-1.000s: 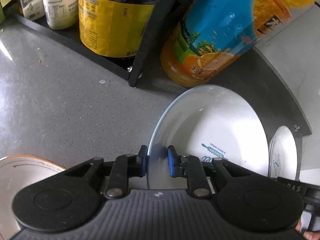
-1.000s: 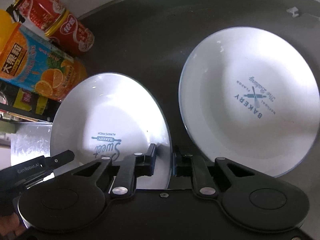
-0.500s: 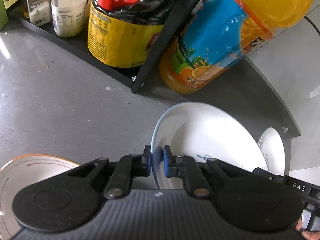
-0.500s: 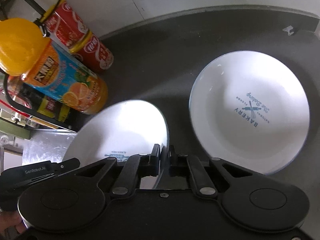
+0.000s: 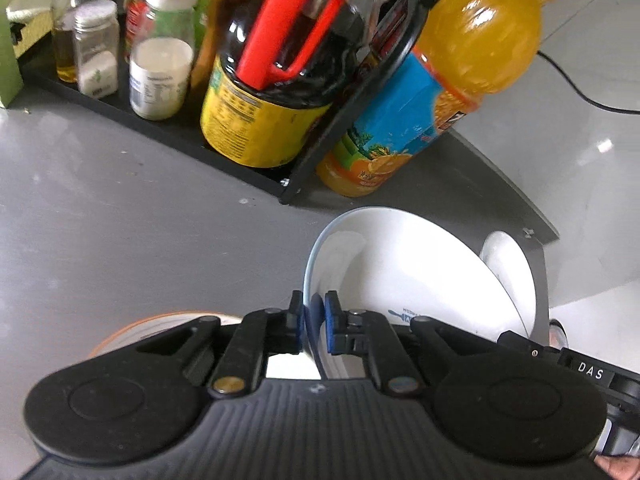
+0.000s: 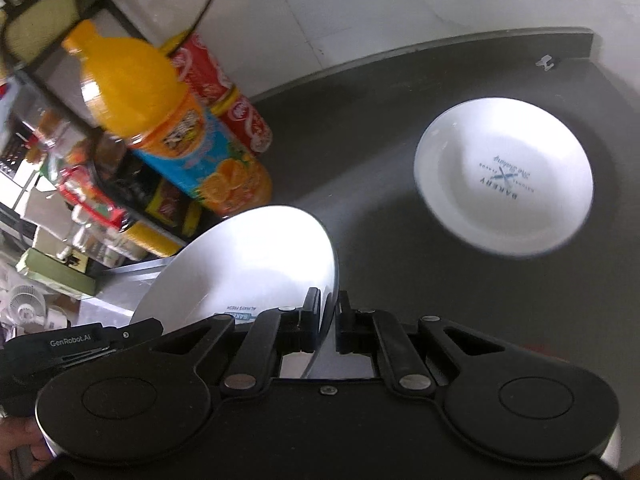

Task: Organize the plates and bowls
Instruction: 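Lift the 'Sweet' plate with both grippers and carry it over the orange-rimmed plate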

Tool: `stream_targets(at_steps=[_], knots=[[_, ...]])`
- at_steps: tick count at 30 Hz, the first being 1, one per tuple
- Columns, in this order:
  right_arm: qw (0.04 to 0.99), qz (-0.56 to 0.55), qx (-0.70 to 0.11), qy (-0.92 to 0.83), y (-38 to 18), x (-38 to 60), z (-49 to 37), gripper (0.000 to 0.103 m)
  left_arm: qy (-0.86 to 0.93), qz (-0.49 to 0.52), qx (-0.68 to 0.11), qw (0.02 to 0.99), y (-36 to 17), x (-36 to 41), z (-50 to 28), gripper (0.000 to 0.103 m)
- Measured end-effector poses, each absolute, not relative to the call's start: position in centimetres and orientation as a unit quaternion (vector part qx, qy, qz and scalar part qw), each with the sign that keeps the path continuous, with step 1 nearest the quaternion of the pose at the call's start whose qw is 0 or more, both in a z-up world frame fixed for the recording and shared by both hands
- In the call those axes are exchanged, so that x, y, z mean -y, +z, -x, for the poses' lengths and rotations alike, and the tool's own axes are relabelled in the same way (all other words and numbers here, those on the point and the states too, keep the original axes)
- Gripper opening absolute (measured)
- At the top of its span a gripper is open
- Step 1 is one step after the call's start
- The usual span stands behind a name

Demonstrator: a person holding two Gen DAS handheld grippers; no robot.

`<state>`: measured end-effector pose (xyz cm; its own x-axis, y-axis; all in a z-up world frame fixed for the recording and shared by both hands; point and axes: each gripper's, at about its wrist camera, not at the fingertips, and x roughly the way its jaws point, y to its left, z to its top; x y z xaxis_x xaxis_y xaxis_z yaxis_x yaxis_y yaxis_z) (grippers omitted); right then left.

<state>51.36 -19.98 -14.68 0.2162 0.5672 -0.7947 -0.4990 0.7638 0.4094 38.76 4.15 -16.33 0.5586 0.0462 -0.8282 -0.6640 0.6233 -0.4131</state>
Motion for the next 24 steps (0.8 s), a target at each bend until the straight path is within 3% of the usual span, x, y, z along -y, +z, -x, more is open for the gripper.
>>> stream_targets(at_steps=[24], knots=[[0.799, -0.036, -0.510, 0.316, -15.2, 21.5, -36.8, 0.008, 0.186, 0.343, -0.431, 0.813, -16.9, -4.1, -27.9, 0.008]])
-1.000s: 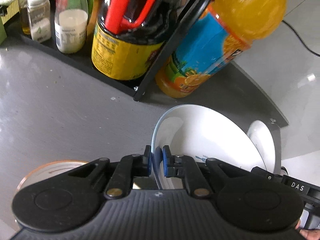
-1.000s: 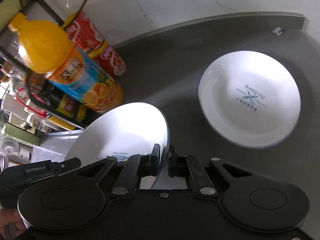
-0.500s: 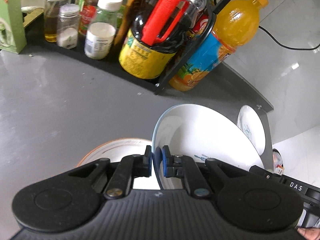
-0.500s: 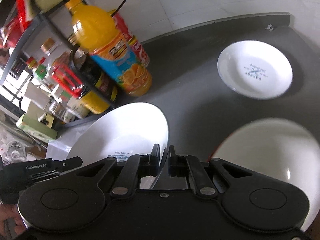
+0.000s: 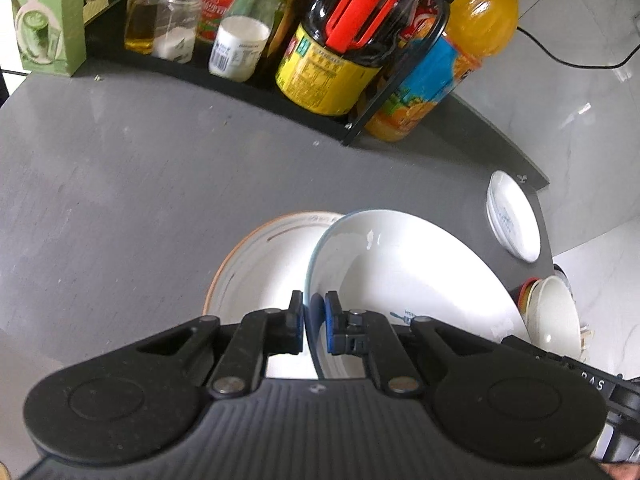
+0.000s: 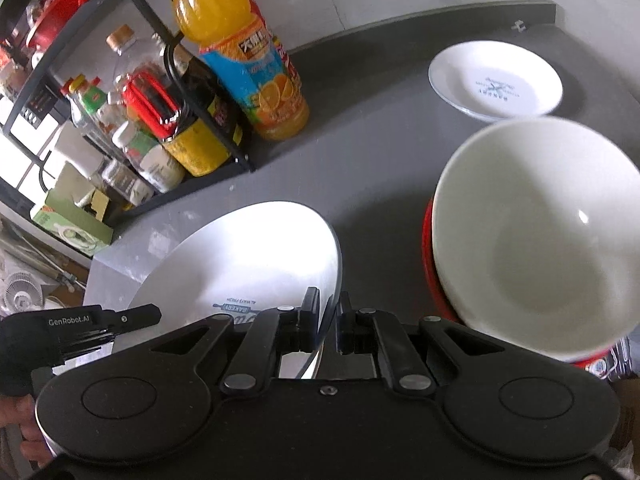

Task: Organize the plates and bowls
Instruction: 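Lift the 'Sweet' plate with both grippers and carry it over the orange-rimmed plate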

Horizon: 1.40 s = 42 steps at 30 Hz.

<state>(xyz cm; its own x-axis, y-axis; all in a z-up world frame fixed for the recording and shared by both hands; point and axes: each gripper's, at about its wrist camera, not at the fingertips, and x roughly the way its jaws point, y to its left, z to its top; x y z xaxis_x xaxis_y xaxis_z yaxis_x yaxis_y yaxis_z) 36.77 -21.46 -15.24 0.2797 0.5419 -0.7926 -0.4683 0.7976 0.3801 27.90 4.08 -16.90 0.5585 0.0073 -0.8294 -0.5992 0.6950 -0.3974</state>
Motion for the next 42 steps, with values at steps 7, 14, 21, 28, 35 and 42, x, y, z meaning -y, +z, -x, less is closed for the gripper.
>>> stream_targets(at_steps=[7, 14, 21, 28, 35, 42], knots=[[0.801, -0.021, -0.512, 0.310, -16.1, 21.3, -35.3, 0.008, 0.188, 0.343, -0.439, 0.809, -18.1, -4.2, -26.7, 0.009], [0.803, 0.003, -0.508, 0.312, -16.3, 20.5, -35.0, 0.009, 0.194, 0.340, -0.444, 0.806, -19.2, -4.3, -26.4, 0.010], [0.801, 0.016, -0.509, 0.316, -16.6, 19.6, -34.9, 0.009, 0.202, 0.335, -0.453, 0.801, -20.3, -4.6, -26.4, 0.012], [0.803, 0.035, -0.501, 0.320, -16.7, 19.1, -34.6, 0.009, 0.207, 0.343, -0.456, 0.795, -21.0, -4.8, -26.4, 0.013], [0.803, 0.042, -0.504, 0.315, -17.3, 18.6, -34.3, 0.009, 0.213, 0.329, -0.459, 0.797, -21.2, -4.8, -26.9, 0.015], [0.809, 0.043, -0.505, 0.299, -18.0, 18.4, -34.2, 0.010, 0.204, 0.302, -0.466, 0.807, -21.4, -4.6, -27.5, 0.016]])
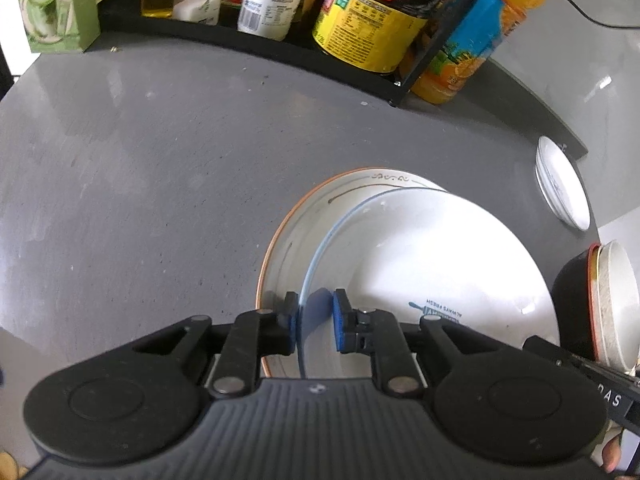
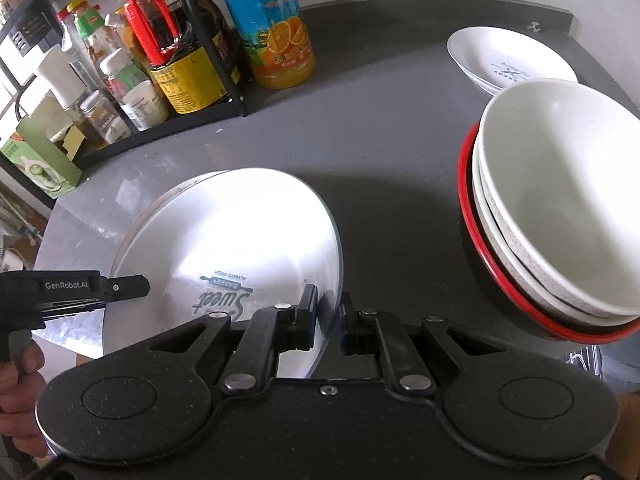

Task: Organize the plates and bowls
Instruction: 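Lift the 'Sweet' plate with both grippers and carry it over the orange-rimmed plate, then lower the 'Sweet' plate onto the orange-rimmed plate and open both grippers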

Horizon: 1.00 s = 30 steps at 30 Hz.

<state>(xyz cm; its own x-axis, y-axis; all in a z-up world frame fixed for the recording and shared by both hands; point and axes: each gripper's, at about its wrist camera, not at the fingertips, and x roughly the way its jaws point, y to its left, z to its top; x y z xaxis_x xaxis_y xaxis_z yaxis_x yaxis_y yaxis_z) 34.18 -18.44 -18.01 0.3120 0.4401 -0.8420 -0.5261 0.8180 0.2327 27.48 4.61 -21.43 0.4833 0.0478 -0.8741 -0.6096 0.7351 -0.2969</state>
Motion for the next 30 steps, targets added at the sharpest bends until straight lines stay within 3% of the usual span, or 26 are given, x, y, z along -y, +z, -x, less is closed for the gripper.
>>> stream_targets(at_steps=[8, 15, 24, 26, 30], knots=[[0.821, 0.045, -0.494, 0.284, -18.0, 17.6, -34.4, 0.011, 0.217, 0.270, -0.471, 0.811, -19.7, -5.0, -28.1, 0.017], [0.820, 0.040, -0.499, 0.277, -18.4, 16.8, -34.8, 0.013, 0.232, 0.261, -0.462, 0.815, -17.9, -6.2, -27.4, 0.028], [0.816, 0.053, -0.504, 0.276, -19.2, 15.8, -34.6, 0.016, 0.243, 0.261, -0.449, 0.819, -17.3, -6.8, -25.4, 0.055], [0.817, 0.060, -0.502, 0.278, -19.2, 15.5, -34.4, 0.018, 0.239, 0.263, -0.446, 0.821, -17.1, -6.7, -25.0, 0.066], [0.821, 0.060, -0.496, 0.276, -18.6, 15.5, -34.1, 0.024, 0.236, 0.256, -0.441, 0.827, -16.2, -6.2, -24.5, 0.077]])
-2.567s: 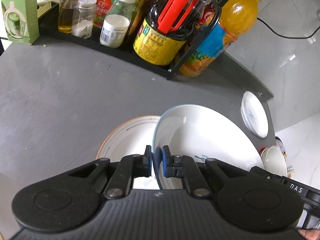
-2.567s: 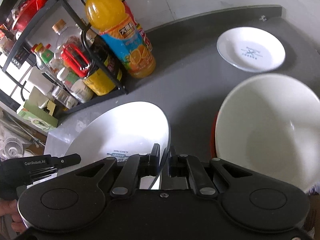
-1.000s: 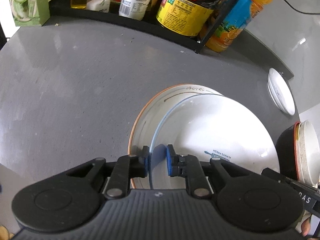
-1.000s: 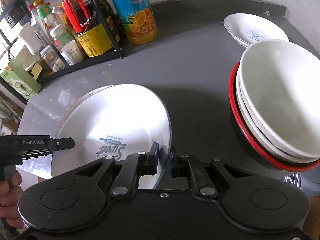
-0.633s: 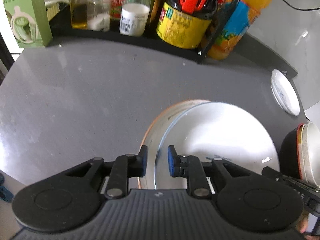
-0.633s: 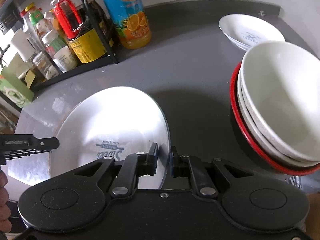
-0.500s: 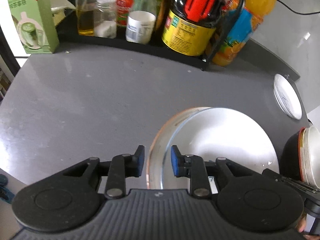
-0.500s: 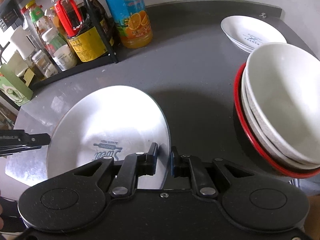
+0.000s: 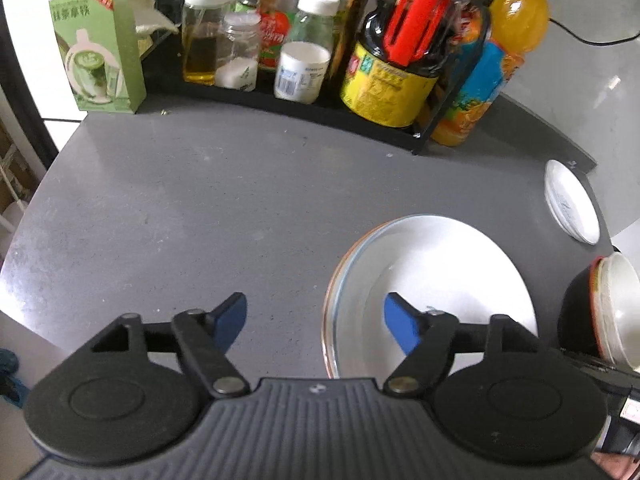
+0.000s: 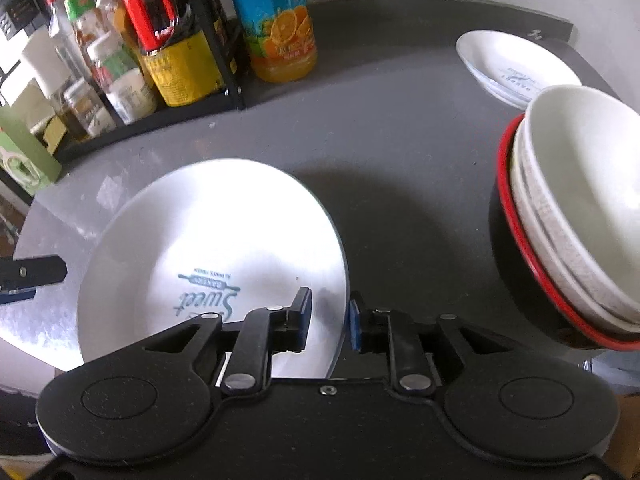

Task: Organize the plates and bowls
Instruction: 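Lower the 'Sweet' plate onto the orange-rimmed plate and open both grippers, then move both grippers toward the small white 'BAKERY' plate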

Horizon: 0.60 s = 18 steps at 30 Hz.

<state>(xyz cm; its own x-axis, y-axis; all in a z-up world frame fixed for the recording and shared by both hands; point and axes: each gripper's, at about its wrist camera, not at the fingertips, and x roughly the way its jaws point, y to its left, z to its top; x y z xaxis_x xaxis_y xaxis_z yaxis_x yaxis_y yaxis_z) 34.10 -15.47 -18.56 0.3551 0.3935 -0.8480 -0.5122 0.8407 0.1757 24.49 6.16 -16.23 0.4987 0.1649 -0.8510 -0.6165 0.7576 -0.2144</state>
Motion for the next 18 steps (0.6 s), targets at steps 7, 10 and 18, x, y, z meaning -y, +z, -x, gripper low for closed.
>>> stream_targets(at_steps=[7, 10, 18], knots=[[0.848, 0.059, -0.452, 0.270, -15.1, 16.9, -32.5, 0.053, 0.215, 0.232, -0.439, 0.841, -14.4, -4.8, -24.2, 0.085], [0.852, 0.043, -0.443, 0.275, -13.6, 18.0, -32.0, 0.060, 0.201, 0.225, -0.434, 0.849, -13.6, -4.1, -24.2, 0.086], [0.860, 0.023, -0.425, 0.279, -10.5, 21.2, -31.0, 0.085, 0.167, 0.196, -0.437, 0.862, -11.7, -1.5, -24.9, 0.102]])
